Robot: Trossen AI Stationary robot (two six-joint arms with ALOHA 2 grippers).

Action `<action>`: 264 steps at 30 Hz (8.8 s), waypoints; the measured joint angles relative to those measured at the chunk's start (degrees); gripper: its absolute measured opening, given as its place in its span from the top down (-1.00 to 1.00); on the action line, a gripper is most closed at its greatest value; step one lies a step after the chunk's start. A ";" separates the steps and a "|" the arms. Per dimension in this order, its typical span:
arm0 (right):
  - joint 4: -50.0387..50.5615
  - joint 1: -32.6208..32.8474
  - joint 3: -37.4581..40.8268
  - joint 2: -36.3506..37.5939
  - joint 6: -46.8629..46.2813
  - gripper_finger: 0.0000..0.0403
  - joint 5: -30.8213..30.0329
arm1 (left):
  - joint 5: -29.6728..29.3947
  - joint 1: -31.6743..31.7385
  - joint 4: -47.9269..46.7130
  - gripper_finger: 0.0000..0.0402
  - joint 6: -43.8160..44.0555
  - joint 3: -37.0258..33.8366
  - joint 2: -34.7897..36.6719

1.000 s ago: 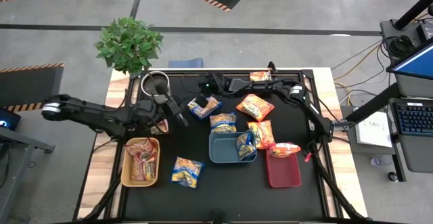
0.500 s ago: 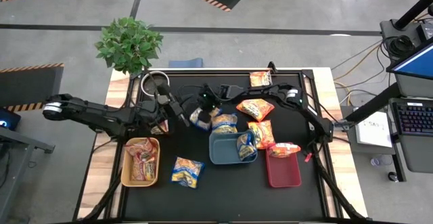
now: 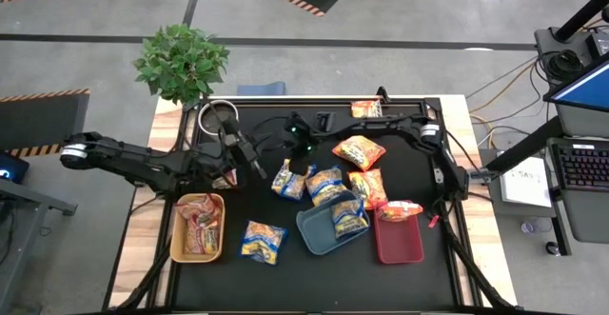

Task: Sort Maruchan noodles
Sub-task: Put the top blue noodle pack into the blue bin, then put the middle orange noodle pack into the red bin

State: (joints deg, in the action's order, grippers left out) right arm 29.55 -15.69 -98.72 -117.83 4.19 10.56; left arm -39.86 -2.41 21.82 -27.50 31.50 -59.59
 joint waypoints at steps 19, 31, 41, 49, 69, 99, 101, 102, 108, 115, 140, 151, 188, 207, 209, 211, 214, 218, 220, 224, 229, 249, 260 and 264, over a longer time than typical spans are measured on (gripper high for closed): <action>-19.72 -6.26 21.06 13.19 -4.85 0.96 0.18 | 14.08 6.09 -17.26 1.00 15.84 3.36 -9.86; -22.40 -8.34 21.27 10.88 -8.72 0.96 -0.01 | 24.38 13.54 -28.35 1.00 18.69 5.55 -17.33; -22.56 -8.04 21.28 9.57 -15.23 0.94 4.89 | 47.41 12.74 -27.14 1.00 17.59 6.30 -20.25; -21.92 -6.77 21.27 9.54 -20.76 0.54 13.93 | 52.49 11.18 -20.78 1.00 17.68 6.28 -26.16; -27.40 -3.42 26.77 7.73 -25.48 -0.63 14.71 | 59.98 11.22 -17.85 1.00 22.28 6.30 -34.01; -35.21 -2.11 21.09 -2.70 -26.95 -0.07 31.84 | 59.78 11.22 -17.50 1.00 20.51 6.20 -34.01; -35.20 -2.10 21.09 -2.70 -27.02 -0.01 31.87 | 59.76 11.22 -17.48 1.00 20.51 6.20 -34.01; -35.20 -2.09 21.09 -2.70 -27.14 0.03 31.87 | 59.76 11.22 -17.46 1.00 20.51 6.20 -34.01; -35.18 -2.07 21.09 -2.70 -27.37 0.15 31.87 | 59.74 11.22 -17.26 1.00 20.51 6.20 -34.01; -35.09 -2.07 21.09 -2.70 -27.21 0.35 31.91 | 59.51 11.22 -16.79 1.00 20.51 6.17 -33.87; -16.76 -1.88 21.18 16.86 -26.58 0.73 17.07 | 47.74 11.22 -28.47 1.00 12.98 6.20 -0.48; 4.17 11.95 21.18 35.08 -40.93 0.73 -12.23 | 47.04 11.22 -22.80 1.00 12.63 6.20 3.33; 21.40 37.49 21.53 28.07 -73.16 0.73 -33.04 | 45.97 10.54 -17.00 1.00 17.85 6.17 -6.65; 19.36 39.70 21.55 20.33 -73.18 0.54 -35.34 | 45.92 8.21 -16.89 1.00 18.19 5.46 -6.75; 19.34 39.70 21.55 20.41 -73.20 0.47 -34.57 | 45.90 8.21 -16.89 1.00 18.18 5.23 -6.75; 19.15 39.71 21.51 20.76 -73.20 0.41 -34.48 | 45.90 8.19 -16.84 1.00 18.18 5.08 -6.75; 19.14 39.73 21.51 21.65 -73.20 0.38 -34.33 | 45.90 8.19 -16.89 1.00 18.18 4.87 -6.75; 19.22 39.72 21.51 22.81 -73.20 0.37 -34.20 | 45.88 8.17 -16.88 1.00 18.18 4.67 -6.75; 19.58 39.72 21.48 23.57 -73.20 0.37 -34.14 | 45.88 8.14 -16.85 1.00 18.24 4.67 -6.75; 20.83 39.71 21.48 25.61 -72.73 0.37 -34.13 | 45.87 8.06 -16.81 1.00 18.43 4.33 -6.75; 21.22 39.70 21.46 28.60 -69.24 0.37 -34.60 | 45.87 8.06 -16.71 1.00 19.03 4.14 -7.71; 22.27 23.82 26.47 31.43 -38.55 0.61 -37.77 | 45.96 8.06 -10.70 1.00 22.25 4.08 -16.98; 12.32 8.50 43.55 39.21 -31.35 0.81 -36.60 | 45.96 8.06 -9.09 1.00 22.07 4.08 -16.87; 7.48 1.58 50.29 40.57 -33.71 0.87 -31.69 | 45.24 8.08 -7.94 1.00 21.53 4.09 -16.85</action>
State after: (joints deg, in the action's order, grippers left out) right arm 37.03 -14.11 -48.42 -77.25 -29.52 -21.13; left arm 5.38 5.67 13.88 -5.97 35.59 -76.44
